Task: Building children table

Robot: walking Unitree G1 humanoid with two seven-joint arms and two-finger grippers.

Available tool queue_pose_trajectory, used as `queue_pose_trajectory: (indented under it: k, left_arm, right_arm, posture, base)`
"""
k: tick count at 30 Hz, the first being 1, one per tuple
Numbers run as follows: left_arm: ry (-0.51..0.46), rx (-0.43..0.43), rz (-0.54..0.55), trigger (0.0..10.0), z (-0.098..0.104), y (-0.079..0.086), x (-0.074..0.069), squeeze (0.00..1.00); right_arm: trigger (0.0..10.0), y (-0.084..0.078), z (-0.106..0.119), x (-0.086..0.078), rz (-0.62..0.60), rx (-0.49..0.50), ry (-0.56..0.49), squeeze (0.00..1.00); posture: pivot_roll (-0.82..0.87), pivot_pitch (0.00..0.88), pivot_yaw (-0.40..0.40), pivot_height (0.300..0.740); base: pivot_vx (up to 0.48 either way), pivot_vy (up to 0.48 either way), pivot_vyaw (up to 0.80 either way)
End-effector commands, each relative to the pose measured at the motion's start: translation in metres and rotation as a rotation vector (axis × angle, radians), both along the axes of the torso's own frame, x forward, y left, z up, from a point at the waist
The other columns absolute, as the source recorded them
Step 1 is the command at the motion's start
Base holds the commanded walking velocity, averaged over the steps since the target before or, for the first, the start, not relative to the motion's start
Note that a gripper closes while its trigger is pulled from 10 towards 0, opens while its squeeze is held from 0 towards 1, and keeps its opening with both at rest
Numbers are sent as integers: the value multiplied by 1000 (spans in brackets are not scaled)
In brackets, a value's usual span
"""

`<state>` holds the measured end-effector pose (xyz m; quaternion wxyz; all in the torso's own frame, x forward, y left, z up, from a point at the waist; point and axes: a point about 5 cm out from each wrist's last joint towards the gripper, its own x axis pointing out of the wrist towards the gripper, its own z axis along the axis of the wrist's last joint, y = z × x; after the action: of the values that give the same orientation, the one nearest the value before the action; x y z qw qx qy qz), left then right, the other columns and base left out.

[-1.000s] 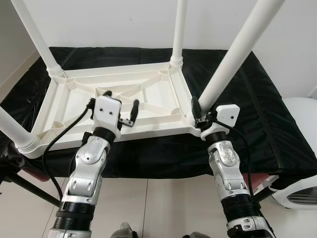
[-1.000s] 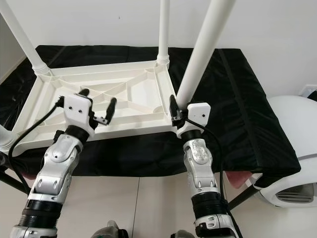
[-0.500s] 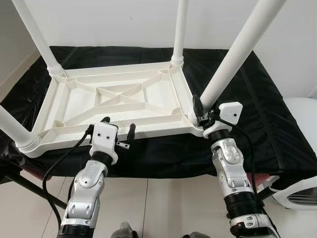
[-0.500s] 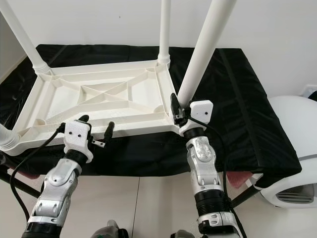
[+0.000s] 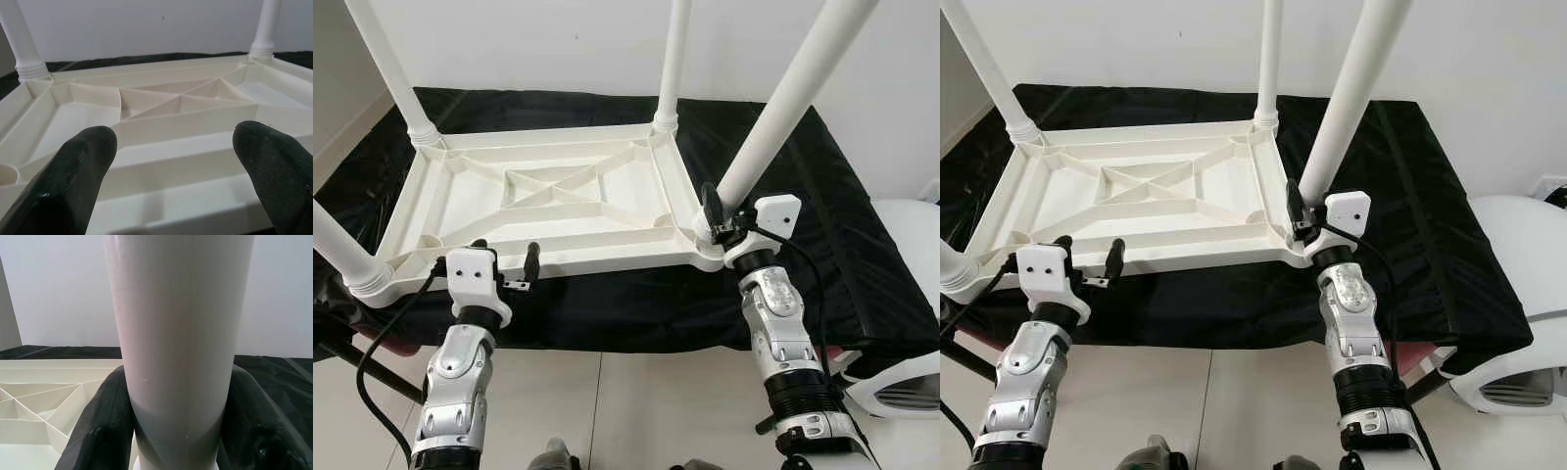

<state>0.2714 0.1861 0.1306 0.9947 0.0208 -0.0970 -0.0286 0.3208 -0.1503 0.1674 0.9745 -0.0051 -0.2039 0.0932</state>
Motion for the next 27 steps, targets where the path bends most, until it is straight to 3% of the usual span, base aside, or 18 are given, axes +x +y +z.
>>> queue_pose_trajectory:
  k: [1, 27]
  left_arm:
    - [-19, -13, 89, 10000, 6, 6, 2, 0]
    - [-58, 16, 44, 10000, 21, -2, 10, 0]
  right_arm:
    - [10000, 2, 0, 1, 12, 7, 1, 0]
    - [10000, 0, -3, 0, 5, 17, 9, 0]
  posture:
    - [33, 0, 2, 740]
    - [29, 0, 7, 740]
  base:
    - [0, 0, 0]
    - [0, 0, 0]
